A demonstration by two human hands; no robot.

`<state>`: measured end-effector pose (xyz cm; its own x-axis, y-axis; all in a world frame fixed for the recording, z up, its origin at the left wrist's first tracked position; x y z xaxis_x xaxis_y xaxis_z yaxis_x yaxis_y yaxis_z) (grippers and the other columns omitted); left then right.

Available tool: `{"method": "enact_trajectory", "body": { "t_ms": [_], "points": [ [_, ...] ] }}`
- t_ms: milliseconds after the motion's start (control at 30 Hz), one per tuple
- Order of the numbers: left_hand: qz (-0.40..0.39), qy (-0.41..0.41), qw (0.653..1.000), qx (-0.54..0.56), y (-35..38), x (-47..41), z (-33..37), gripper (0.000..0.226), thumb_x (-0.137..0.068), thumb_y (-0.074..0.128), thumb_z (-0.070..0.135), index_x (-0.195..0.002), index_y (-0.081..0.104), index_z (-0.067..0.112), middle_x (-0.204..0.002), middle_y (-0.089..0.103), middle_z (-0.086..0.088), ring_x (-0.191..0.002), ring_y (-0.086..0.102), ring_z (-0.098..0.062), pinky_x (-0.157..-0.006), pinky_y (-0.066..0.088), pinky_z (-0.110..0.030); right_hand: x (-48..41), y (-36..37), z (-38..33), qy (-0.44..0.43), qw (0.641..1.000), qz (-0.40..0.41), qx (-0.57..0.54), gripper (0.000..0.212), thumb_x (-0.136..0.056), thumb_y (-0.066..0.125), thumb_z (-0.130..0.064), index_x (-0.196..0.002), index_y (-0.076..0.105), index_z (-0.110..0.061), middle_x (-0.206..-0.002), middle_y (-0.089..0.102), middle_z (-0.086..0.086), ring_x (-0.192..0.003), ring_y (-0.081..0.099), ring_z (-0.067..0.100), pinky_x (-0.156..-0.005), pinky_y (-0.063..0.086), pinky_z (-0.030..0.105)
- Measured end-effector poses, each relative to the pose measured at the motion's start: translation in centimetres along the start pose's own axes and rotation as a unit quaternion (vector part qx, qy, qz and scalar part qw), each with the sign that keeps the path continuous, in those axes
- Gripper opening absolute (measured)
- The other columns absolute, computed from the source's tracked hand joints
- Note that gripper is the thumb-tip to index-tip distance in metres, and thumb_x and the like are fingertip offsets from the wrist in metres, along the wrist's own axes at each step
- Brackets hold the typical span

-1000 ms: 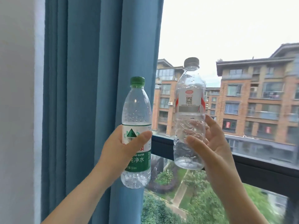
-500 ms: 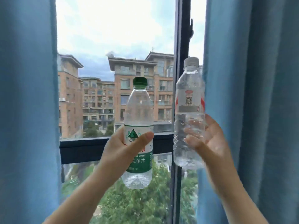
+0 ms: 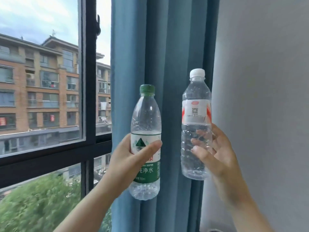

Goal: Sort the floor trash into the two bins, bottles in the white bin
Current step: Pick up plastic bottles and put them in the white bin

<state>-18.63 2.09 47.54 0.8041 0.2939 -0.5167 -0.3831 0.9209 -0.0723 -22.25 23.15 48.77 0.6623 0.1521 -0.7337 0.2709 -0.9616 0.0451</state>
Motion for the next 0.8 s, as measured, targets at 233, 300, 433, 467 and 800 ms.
{"method": "enact_trajectory", "body": {
  "t_ms": [233, 300, 433, 467, 800],
  "points": [
    [-0.091, -0.003, 0.995, 0.047, 9.6, -2.5, -1.6, 0.052, -0.053, 0.071, 0.062, -0.095, 0.065, 0.031, -0.090, 0.074, 0.004, -0.081, 0.072, -0.011, -0.071, 0.055, -0.029, 0.2, -8.7, 0.4, 0.011, 0.997, 0.076, 0.026, 0.060, -0.072, 0.063, -0.014, -0.128, 0.050, -0.030, -0.113, 0.068, -0.012, -0.100, 0.067, 0.004, -0.070, 0.051, 0.010],
    [-0.108, -0.004, 0.993, 0.048, 12.3, -3.1, -1.9, 0.054, -0.054, 0.070, 0.063, -0.097, 0.064, 0.031, -0.092, 0.074, 0.006, -0.082, 0.072, -0.009, -0.072, 0.055, -0.029, 0.1, -11.1, 0.7, 0.011, 0.995, 0.090, 0.035, 0.057, -0.072, 0.063, -0.014, -0.125, 0.052, -0.031, -0.112, 0.068, -0.012, -0.100, 0.067, 0.003, -0.069, 0.051, 0.010],
    [-0.120, -0.003, 0.992, 0.048, 17.8, -4.2, -2.2, 0.047, -0.060, 0.072, 0.058, -0.098, 0.064, 0.030, -0.091, 0.074, 0.006, -0.081, 0.072, -0.009, -0.073, 0.056, -0.031, -0.4, -16.4, 1.9, 0.018, 0.992, 0.111, 0.058, 0.056, -0.072, 0.065, -0.019, -0.124, 0.052, -0.036, -0.116, 0.067, -0.011, -0.103, 0.066, 0.004, -0.074, 0.055, 0.017],
    [-0.122, -0.004, 0.991, 0.047, 19.3, -4.5, -2.2, 0.046, -0.062, 0.071, 0.056, -0.098, 0.064, 0.030, -0.091, 0.074, 0.007, -0.080, 0.072, -0.008, -0.072, 0.055, -0.029, -0.6, -17.8, 2.2, 0.020, 0.991, 0.114, 0.060, 0.057, -0.072, 0.065, -0.020, -0.125, 0.051, -0.036, -0.115, 0.067, -0.011, -0.103, 0.066, 0.005, -0.074, 0.055, 0.017],
    [-0.165, -0.028, 0.985, 0.041, 33.5, -7.5, -6.0, 0.057, -0.057, 0.069, 0.066, -0.102, 0.063, 0.032, -0.094, 0.074, 0.011, -0.085, 0.071, -0.007, -0.080, 0.057, -0.035, -1.5, -31.8, 8.3, 0.084, 0.980, 0.160, 0.081, 0.062, -0.074, 0.071, -0.022, -0.131, 0.048, -0.036, -0.121, 0.065, -0.009, -0.107, 0.065, 0.007, -0.072, 0.053, 0.015]
  ]
}}
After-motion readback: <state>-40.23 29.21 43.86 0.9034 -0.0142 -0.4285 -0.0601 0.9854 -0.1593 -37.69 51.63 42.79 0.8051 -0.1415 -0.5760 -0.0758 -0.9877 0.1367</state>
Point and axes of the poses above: each hand's wrist, its own x-axis away from the middle knuckle, its own y-axis out of the palm, z = x × y, the point moved 9 cm from there along -x, towards the middle knuckle
